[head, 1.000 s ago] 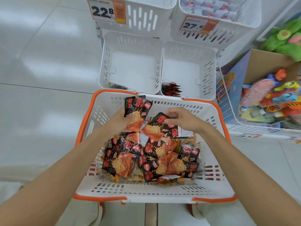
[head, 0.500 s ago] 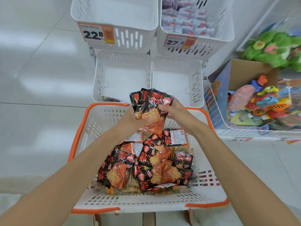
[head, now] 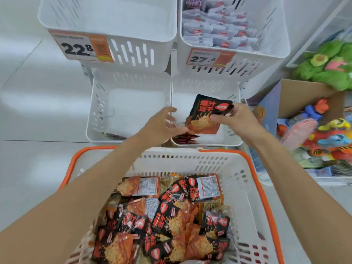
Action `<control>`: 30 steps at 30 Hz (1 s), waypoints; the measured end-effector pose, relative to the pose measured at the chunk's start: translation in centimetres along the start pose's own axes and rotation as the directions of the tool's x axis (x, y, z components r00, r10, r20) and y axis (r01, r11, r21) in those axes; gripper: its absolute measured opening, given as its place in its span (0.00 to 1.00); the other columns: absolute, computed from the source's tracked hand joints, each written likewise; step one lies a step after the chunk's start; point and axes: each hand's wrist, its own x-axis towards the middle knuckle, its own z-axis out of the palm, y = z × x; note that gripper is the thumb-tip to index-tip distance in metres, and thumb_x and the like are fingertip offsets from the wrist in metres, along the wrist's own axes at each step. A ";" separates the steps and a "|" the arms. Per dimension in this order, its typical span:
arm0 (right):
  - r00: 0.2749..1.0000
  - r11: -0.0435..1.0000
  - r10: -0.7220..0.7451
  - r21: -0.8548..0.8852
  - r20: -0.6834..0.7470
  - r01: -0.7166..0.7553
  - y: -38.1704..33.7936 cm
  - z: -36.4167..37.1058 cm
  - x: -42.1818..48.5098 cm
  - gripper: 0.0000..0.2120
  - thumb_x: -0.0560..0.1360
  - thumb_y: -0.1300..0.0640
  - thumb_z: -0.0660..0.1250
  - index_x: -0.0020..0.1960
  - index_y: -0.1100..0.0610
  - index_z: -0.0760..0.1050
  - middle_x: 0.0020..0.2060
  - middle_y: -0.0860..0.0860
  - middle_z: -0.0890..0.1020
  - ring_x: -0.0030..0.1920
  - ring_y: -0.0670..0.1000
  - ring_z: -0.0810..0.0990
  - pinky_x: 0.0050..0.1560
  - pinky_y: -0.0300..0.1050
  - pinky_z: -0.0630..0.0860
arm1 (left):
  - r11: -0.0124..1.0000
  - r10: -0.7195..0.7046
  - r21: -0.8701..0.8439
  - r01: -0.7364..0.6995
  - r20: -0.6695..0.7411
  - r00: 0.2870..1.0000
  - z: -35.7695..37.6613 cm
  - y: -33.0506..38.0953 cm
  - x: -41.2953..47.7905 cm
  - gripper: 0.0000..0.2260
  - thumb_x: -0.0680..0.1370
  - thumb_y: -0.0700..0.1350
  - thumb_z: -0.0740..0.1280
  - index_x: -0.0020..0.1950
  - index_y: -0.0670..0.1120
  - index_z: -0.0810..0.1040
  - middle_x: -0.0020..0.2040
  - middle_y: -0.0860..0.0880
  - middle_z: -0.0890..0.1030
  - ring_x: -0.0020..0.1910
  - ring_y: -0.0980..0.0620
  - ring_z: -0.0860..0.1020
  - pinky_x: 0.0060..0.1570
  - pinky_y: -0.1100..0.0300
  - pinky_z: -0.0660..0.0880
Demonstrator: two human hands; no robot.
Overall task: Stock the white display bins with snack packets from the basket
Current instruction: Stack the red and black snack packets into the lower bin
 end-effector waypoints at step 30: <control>0.811 0.927 0.370 -0.239 0.454 -0.290 9.7 6.7 10.7 0.45 0.68 0.52 0.79 0.77 0.42 0.56 0.77 0.45 0.54 0.76 0.51 0.57 0.73 0.51 0.62 | 0.985 -0.167 0.035 0.168 -0.031 0.985 0.6 -7.8 7.8 0.25 0.74 0.43 0.73 0.69 0.48 0.70 0.58 0.47 0.77 0.47 0.47 0.78 0.49 0.55 0.75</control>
